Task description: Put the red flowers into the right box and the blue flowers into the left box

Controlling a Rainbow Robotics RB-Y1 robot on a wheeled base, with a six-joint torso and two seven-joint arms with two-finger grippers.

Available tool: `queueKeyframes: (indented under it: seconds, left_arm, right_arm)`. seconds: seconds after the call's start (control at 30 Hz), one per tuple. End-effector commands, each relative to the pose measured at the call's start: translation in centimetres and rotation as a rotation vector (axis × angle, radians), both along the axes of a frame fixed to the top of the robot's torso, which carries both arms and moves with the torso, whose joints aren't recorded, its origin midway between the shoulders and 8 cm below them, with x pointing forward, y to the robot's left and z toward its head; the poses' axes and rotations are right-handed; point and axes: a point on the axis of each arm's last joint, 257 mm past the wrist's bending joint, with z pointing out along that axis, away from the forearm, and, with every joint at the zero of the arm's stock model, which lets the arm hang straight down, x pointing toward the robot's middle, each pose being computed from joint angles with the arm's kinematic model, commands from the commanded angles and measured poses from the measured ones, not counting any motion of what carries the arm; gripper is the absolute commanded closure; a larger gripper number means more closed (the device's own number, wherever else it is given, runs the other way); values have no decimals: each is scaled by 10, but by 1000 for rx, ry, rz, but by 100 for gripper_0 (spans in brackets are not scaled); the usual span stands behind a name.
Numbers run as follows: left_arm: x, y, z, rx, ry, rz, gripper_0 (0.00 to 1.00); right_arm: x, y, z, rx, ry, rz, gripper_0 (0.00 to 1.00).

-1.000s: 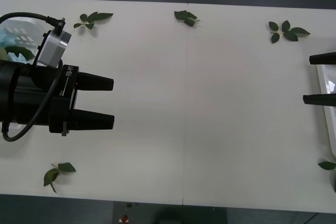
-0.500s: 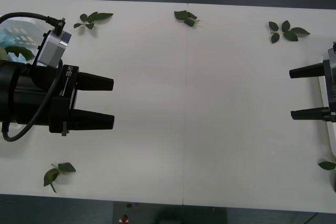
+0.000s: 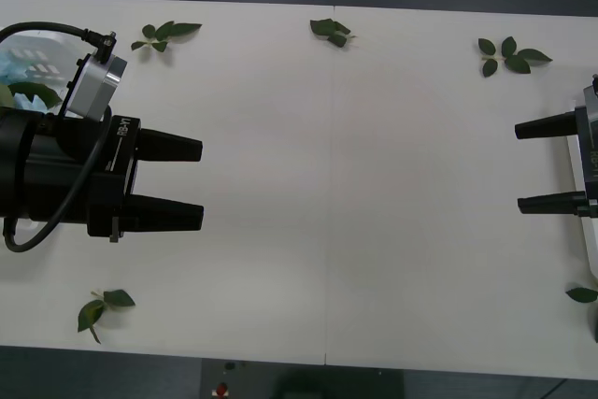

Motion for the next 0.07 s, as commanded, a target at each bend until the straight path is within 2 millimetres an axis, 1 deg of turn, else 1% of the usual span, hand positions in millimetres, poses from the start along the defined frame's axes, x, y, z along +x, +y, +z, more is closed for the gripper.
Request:
queueKeyframes:
  seconds: [0.03, 0.07]
  left_arm:
    - [-2, 0, 14, 27, -48, -19, 0]
    - [-2, 0, 14, 27, -48, -19, 0]
  right_arm:
    - [5, 4, 19, -2, -50, 3, 0]
    - [5, 4, 19, -2, -50, 3, 1]
